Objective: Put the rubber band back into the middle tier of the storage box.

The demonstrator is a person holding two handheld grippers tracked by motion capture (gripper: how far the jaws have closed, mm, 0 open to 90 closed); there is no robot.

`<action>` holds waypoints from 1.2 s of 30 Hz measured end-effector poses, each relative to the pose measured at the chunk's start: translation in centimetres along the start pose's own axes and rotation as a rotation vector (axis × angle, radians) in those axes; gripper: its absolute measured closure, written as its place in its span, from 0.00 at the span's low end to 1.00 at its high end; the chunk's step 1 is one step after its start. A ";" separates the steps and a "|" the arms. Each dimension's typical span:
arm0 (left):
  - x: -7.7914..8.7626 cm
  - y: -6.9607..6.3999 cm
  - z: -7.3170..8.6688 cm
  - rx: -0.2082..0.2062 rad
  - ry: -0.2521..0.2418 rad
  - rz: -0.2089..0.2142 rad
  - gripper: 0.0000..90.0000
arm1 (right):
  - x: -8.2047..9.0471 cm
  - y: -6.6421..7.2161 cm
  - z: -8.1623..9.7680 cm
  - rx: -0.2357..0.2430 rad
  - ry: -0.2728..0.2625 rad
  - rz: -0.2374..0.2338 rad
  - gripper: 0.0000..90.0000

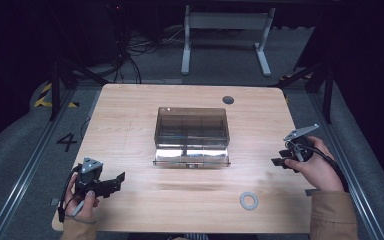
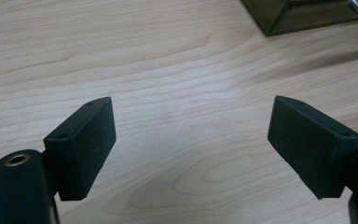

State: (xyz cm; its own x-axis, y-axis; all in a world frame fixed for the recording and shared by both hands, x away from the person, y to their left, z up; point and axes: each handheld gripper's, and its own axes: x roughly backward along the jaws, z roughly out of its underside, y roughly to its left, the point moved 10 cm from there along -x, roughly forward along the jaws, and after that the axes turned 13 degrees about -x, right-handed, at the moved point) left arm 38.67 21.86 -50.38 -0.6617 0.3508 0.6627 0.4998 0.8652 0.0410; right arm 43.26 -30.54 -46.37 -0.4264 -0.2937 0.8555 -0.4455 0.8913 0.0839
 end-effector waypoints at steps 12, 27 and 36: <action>-0.1 -0.8 -0.1 -0.046 -0.002 0.036 0.18 | 1.1 0.6 0.4 0.049 -0.025 -0.054 0.57; -0.3 -1.0 -0.2 -0.058 0.006 0.025 0.18 | 2.6 0.8 -0.4 -0.027 -0.119 -0.123 0.63; -0.2 -0.9 -0.2 -0.050 0.001 0.038 0.18 | 3.4 2.0 -1.0 0.010 -0.123 -0.136 0.64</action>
State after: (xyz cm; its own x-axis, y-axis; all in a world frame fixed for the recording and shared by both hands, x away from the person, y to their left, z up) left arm 38.46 20.93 -50.43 -0.6410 0.3828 0.6653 0.5518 0.8323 0.0528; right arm 41.71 -29.41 -42.73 -0.4544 -0.4516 0.7679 -0.5129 0.8374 0.1889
